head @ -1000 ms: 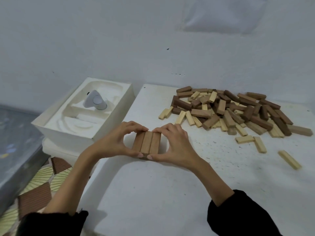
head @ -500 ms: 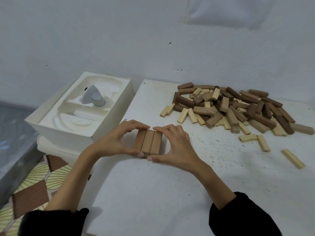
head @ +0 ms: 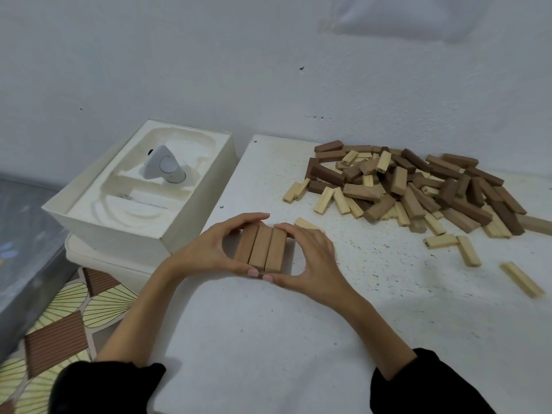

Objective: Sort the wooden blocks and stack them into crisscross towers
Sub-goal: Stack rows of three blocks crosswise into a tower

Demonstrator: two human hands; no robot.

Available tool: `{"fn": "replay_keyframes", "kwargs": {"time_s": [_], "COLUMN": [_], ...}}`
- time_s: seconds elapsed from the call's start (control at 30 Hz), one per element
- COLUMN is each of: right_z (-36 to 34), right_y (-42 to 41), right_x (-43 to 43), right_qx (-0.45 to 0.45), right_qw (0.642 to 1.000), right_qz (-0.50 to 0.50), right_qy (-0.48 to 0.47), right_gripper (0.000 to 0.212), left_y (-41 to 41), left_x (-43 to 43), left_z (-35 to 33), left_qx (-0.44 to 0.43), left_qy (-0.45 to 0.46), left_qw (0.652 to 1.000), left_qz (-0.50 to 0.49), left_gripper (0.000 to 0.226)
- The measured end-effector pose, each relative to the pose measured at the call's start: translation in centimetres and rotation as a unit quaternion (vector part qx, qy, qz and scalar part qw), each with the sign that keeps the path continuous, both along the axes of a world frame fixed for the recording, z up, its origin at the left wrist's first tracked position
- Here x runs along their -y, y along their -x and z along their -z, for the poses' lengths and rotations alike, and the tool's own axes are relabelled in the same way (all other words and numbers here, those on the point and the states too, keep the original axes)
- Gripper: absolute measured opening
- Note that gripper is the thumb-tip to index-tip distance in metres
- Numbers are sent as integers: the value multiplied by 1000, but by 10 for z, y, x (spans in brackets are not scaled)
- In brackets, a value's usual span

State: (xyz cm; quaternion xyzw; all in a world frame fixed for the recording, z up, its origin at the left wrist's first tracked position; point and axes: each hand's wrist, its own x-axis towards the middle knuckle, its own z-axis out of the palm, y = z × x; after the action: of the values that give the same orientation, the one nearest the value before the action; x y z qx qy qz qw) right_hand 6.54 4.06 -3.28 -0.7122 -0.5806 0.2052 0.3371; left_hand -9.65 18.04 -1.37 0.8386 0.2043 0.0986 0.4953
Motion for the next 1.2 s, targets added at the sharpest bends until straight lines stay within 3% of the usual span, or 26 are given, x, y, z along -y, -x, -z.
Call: {"fn": "replay_keyframes", "kwargs": {"time_s": [0.63, 1.2], "right_z": [0, 3], "right_y": [0, 0], "right_x": [-1, -6], "right_qx": [-6, 19], "right_qw": [1000, 999], "right_qz": [-11, 1], "right_qy": [-10, -40], "right_gripper": [95, 88], "left_y": [0, 0], "left_x": [0, -1], "left_z": [3, 2], "left_qx": [-10, -3], "left_qy": [6, 13], "left_qw": [1000, 1000], "left_qz": [-13, -12], "left_gripper": [90, 67]}}
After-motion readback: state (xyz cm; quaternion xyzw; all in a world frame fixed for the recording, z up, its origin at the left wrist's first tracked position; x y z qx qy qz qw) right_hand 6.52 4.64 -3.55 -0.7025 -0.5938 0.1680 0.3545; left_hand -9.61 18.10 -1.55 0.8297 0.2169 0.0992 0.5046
